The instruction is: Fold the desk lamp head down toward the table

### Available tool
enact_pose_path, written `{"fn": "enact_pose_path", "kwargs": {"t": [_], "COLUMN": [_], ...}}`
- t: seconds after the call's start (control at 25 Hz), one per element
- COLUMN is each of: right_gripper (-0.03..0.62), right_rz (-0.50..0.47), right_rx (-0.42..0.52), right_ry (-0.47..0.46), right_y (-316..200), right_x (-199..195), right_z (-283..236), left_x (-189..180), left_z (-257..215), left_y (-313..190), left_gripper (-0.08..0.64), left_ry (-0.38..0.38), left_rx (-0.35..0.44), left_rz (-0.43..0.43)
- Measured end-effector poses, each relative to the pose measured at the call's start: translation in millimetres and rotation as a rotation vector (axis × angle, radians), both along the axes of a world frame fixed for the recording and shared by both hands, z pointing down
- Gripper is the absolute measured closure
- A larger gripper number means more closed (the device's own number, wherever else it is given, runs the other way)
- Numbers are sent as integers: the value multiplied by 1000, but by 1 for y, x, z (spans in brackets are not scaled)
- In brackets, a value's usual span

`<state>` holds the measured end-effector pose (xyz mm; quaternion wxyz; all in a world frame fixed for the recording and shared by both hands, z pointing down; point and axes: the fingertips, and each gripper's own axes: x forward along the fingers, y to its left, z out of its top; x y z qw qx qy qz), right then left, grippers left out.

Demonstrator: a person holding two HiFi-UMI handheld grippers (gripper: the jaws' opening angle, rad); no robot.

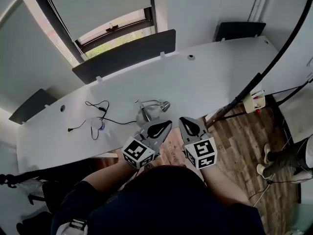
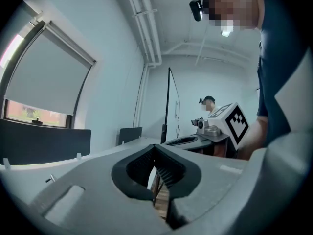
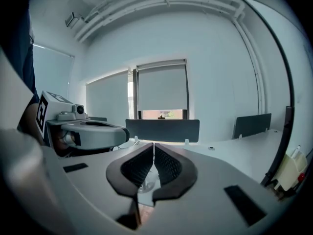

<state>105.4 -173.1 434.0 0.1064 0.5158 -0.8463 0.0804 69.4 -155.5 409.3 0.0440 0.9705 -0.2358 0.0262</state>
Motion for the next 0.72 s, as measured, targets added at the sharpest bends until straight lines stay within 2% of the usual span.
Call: {"fn": "enact_pose_path", "kwargs": {"t": [0.24,0.72], "right_gripper": [581,583], "right_rz": [10,-1], "right_rx": [20,52], "right_ry": [-67,-106], "right_y": [25,41], "right_x": [15,11], "right_z": [-19,-26], "left_x": [18,26], "left_z": [-10,-14], "left_y": [17,25], "left_gripper": [554,555], "left_ry": [12,38], "left_rx": [5,11], "left_rz": [54,55]}}
